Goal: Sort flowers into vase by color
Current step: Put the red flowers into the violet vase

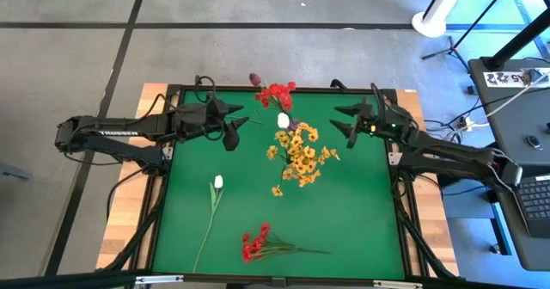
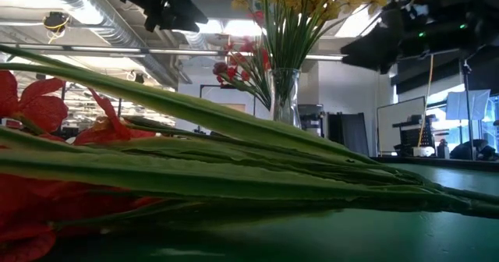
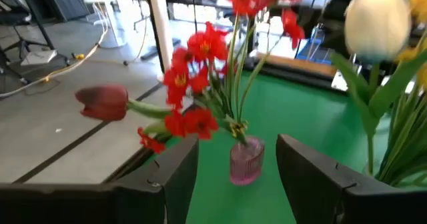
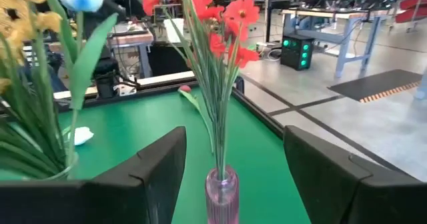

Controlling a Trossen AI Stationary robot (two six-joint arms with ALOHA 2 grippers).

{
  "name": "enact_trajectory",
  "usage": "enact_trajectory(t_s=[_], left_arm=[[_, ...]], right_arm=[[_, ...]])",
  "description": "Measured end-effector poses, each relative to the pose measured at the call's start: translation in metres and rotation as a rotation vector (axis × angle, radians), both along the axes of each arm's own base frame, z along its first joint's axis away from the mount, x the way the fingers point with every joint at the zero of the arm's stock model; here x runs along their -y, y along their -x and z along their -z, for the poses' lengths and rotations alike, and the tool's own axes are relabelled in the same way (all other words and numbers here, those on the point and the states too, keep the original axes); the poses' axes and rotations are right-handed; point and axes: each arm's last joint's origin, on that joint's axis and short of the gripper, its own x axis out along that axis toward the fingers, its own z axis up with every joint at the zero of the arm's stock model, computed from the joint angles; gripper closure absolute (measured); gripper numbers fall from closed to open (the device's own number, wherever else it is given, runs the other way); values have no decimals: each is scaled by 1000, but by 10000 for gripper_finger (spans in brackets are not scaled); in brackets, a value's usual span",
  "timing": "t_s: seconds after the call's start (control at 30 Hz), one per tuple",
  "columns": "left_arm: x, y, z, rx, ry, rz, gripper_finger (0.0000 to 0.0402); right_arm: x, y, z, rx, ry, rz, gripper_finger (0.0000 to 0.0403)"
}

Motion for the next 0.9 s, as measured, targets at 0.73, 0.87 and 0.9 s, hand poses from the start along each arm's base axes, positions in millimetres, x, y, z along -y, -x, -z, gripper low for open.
enact_trajectory(t_s=[0.73,0.87,0.9], left_arm=[[-1,0,0,0,1,-3,206],[-1,0,0,-1,1,-3,206],[-1,0,0,-1,1,-4,206]], right_arm=[[-61,32,-85,82,26,-502,152],[-78,15,-76,-3,4,-522,152],[-82,10,-73,-29,1,-517,152]])
